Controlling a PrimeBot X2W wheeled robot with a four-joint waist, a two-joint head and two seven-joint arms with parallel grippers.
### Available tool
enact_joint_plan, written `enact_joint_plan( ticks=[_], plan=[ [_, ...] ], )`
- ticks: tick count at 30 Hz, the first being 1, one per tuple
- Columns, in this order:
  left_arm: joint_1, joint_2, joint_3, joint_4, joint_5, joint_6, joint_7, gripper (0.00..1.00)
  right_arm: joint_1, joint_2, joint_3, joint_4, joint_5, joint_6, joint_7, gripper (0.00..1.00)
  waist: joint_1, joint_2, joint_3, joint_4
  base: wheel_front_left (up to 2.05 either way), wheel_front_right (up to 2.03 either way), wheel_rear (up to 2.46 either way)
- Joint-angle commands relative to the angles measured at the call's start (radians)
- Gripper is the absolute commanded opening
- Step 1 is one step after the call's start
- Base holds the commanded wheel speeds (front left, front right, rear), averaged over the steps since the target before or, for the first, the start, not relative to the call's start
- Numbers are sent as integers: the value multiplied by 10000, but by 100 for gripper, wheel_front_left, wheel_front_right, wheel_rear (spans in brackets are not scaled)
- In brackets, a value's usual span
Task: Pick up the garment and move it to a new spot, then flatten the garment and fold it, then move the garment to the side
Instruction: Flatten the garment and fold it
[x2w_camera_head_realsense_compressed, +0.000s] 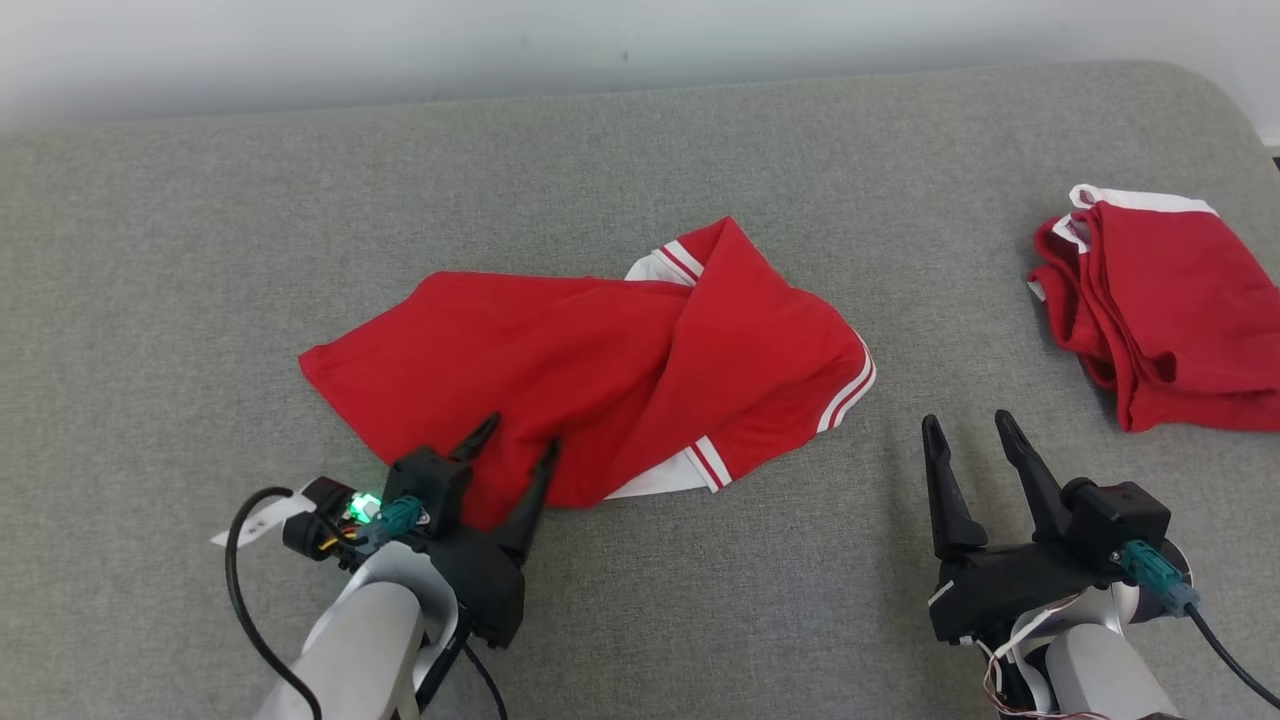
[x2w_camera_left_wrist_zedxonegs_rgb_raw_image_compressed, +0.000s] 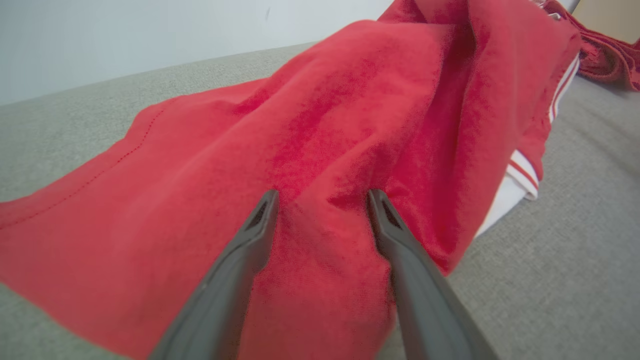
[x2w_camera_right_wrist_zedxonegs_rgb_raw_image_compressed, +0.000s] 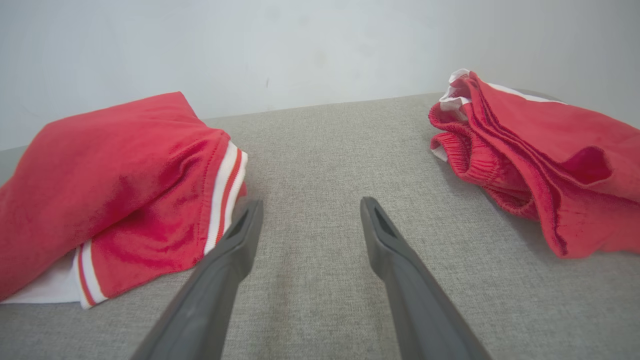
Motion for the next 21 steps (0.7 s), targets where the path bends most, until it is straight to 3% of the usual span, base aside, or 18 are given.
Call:
enact_joint_plan(
  ticks=[1, 10, 21],
  plan=[
    [-82, 72, 94, 30, 62, 34, -39, 0, 10, 4, 7, -23, -68, -13, -1, 100, -1, -1, 63, -46, 0, 0, 0],
    [-520, 341, 1307, -893, 143, 446, -39, 0, -121, -27, 35, -69, 13, -13, -1, 100, -1, -1, 330, 10, 0, 0, 0],
    [-2123, 900, 2006, -119, 572, 604, -39, 0, -665, 327, 1041, -195, 299, -13, -1, 100, -1, -1, 892, -426, 0, 0, 0]
  ],
)
